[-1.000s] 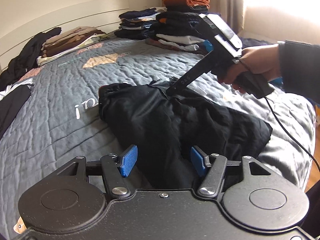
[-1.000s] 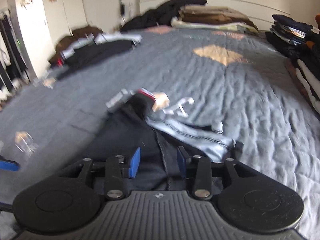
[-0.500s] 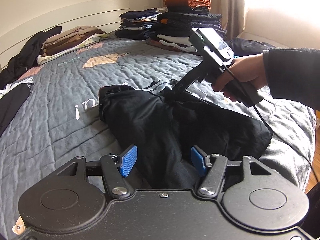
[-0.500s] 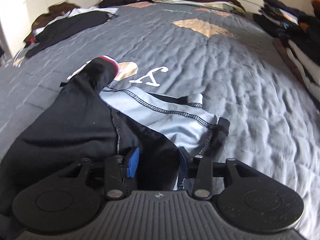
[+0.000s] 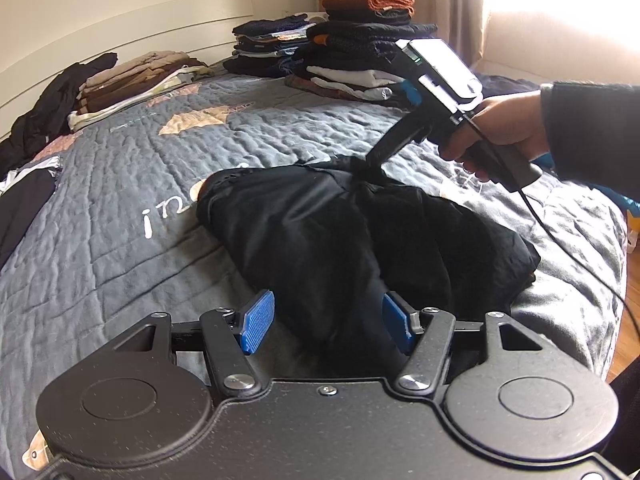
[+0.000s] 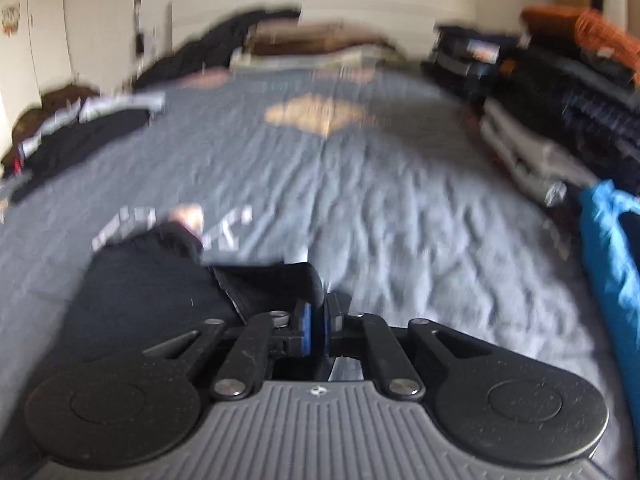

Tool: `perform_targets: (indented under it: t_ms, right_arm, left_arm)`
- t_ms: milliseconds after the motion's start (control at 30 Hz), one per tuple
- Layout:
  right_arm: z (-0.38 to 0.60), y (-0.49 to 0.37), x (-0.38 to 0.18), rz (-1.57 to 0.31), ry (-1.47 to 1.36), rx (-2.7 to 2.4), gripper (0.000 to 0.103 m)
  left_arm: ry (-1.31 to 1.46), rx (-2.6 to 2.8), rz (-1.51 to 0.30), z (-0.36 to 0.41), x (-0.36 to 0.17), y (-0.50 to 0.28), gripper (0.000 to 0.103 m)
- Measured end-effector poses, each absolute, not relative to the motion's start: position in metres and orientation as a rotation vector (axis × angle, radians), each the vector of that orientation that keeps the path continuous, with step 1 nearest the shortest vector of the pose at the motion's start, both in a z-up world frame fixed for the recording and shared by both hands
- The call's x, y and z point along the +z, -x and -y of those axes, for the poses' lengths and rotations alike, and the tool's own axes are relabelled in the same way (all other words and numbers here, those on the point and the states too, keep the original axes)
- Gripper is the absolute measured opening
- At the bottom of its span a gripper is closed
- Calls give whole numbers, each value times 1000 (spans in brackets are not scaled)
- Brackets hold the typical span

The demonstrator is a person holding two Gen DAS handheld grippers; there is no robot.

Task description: Fold clothes

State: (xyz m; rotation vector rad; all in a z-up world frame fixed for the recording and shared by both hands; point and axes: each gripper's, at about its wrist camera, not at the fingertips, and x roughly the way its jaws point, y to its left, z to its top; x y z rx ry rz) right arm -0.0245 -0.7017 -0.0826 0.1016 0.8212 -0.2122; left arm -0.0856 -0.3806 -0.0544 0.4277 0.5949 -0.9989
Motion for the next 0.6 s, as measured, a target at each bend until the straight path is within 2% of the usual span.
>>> perform_targets:
  t_ms: [100,267,367,467,600]
  right_arm:
    - [696,16,-99,-926,-51,-195,9]
    - [682,58,-55,-801,-115,-166,16]
    - [656,92,-35,-760,-147,-79,29]
    - [631,124,-34,-747,-198,-14,32]
    - [610,156,-50,-761,-251,10,35]
  left_arm:
    - [-436,-1014,-590,379,-54,87,59]
    - [-539,-1046,-544,376,-55,97,59]
    - [-599,-1107,-494,374,-59,112,61]
    - [-661,-1163,-446,373,-64,128,67]
    - [-785,-1152,-376,372,-77,151,67]
